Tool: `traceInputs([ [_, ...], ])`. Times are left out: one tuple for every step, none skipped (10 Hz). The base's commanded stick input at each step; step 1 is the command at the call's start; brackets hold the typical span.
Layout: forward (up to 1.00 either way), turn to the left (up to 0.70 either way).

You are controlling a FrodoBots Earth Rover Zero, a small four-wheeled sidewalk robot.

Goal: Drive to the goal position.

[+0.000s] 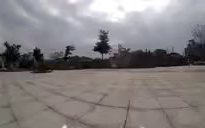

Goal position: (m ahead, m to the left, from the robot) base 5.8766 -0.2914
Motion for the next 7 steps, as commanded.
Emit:
traceInputs([
  [1.00,0.00],
  [1.00,0.00],
  [1.00,0.00],
  [1.00,0.00],
  [1.00,0.00],
  [1.00,0.00],
  [1.00,0.00],
])
